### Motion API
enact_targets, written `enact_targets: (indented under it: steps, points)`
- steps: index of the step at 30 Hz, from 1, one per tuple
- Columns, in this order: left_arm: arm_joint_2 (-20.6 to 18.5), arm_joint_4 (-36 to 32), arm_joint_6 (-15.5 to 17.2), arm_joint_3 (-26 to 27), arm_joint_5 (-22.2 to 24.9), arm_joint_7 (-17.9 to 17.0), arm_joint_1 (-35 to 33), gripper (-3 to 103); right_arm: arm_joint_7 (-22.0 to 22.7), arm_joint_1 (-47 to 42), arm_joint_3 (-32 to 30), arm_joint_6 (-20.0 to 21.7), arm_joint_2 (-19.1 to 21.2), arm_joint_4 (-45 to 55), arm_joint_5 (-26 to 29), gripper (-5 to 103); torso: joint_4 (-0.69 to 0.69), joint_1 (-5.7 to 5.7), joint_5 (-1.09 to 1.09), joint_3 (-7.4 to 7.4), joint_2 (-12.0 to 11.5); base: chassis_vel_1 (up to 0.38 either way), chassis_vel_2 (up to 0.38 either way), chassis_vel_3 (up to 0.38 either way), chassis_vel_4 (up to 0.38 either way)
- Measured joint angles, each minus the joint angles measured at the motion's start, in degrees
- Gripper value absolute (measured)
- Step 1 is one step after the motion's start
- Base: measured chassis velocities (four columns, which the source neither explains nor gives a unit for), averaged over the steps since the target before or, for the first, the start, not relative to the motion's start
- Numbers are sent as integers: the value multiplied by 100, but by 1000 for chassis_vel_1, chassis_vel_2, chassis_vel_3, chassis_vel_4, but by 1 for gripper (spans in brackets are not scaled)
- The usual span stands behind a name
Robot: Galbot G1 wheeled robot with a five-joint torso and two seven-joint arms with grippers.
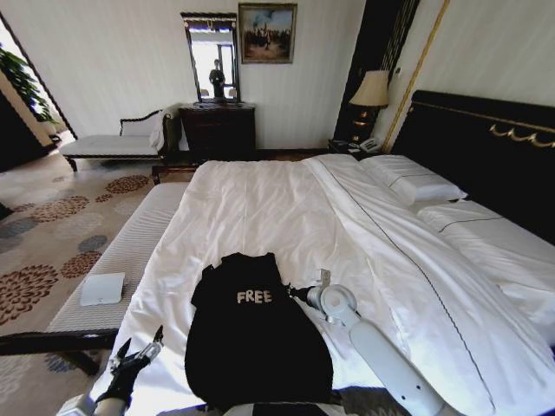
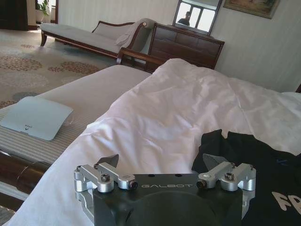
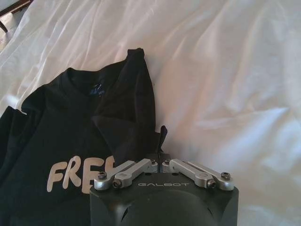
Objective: Fold the clothes on the bed.
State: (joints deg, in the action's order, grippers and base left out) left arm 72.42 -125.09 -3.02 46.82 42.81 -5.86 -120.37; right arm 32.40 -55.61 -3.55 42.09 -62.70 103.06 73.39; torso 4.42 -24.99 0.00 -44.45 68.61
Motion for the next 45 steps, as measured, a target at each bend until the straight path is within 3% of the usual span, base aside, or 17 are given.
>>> enact_targets:
  steps: [9, 24, 27, 35, 45]
  points:
    - [18, -116, -10, -72, -189, 39, 33, 100, -607, -172, -295, -517, 99, 200, -1248, 0, 0, 0, 0, 0, 0, 0, 0, 0, 0]
    - [27, -150, -22, -99, -217, 42, 47, 100, -890, -626, -1114, -925, 186, 201, -2042, 0, 0, 0, 0, 0, 0, 0, 0, 0, 0]
    - [25, -159, -33, -85, -213, 44, 29, 100, -892, -728, -1130, -934, 131, 163, -2193, 0, 0, 0, 1, 0, 0, 0, 0, 0, 0]
    - [34, -183, -114, 8, -155, 65, -74, 100, -859, -1170, -1354, -1318, -390, -8, -3446, 0, -1, 0, 0, 0, 0, 0, 0, 0, 0]
    - [44, -218, -72, 8, -123, 62, -8, 100, -704, -1549, -1740, -1411, -791, 100, -3684, 0, 0, 0, -1, 0, 0, 0, 0, 0, 0]
